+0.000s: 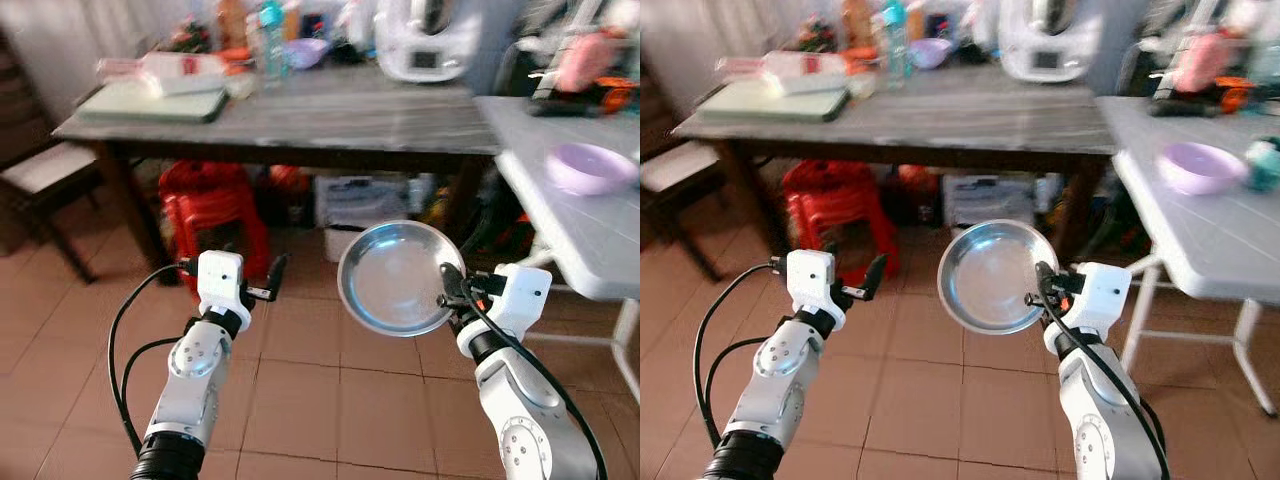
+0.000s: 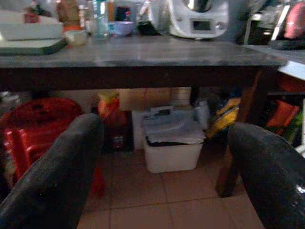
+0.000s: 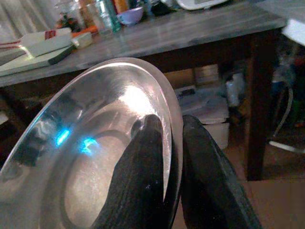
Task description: Setting the table
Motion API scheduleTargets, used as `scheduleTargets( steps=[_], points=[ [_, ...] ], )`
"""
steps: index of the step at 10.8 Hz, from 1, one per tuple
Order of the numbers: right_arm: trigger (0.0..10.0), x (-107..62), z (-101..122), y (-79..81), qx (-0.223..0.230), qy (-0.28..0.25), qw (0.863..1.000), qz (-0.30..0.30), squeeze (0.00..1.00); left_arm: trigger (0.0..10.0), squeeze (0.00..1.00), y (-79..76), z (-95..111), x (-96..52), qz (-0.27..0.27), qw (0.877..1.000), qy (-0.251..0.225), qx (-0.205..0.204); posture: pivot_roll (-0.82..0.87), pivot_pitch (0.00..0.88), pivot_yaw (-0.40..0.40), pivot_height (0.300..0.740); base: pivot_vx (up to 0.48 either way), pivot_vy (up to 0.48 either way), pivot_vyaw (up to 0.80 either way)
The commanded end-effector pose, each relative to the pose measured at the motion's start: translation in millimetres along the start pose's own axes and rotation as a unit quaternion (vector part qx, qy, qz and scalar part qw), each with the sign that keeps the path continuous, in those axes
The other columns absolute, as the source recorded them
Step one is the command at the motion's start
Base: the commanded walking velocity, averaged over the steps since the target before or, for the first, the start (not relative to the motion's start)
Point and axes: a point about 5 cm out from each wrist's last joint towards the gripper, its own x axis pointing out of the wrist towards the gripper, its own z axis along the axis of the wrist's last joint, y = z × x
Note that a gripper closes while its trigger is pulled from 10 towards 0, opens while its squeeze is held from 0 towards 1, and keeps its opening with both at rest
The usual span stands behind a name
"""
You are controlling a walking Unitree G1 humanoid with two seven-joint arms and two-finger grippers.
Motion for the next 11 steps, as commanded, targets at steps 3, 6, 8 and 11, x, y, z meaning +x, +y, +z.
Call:
scheduleTargets(
  steps=[3, 6, 8, 11],
  points=[
    [10.0, 2.6, 7.8, 0.5, -0.002, -0.017, 1.0, 0.002, 0.0, 10.0, 0.0, -3.6, 5.6, 1.0, -0.02, 1.0, -0.013, -0.002, 0.01, 0.0, 0.014, 0.74, 0.284, 0.0, 0.56],
    [10.0, 2.1, 7.0, -0.2, 0.0, -0.018, 1.0, 0.001, 0.0, 10.0, 0.0, -5.8, 5.5, 0.2, -0.028, 0.999, -0.016, -0.007, 0.01, 0.0, 0.01, 0.74, 0.353, 0.0, 0.18],
    [10.0, 2.9, 6.9, 0.5, 0.001, -0.018, 1.0, 0.001, 0.0, 10.0, 0.0, -6.3, 5.5, 0.0, -0.031, 0.999, -0.015, -0.008, 0.01, 0.0, 0.01, 0.74, 0.362, 0.0, 0.0],
    [10.0, 3.4, 6.8, -0.3, 0.003, -0.02, 1.0, -0.001, 0.0, 10.0, 0.0, -8.1, 5.5, 0.8, -0.033, 0.999, -0.015, -0.01, 0.01, 0.0, 0.01, 0.74, 0.36, 0.0, 0.0]
  ],
)
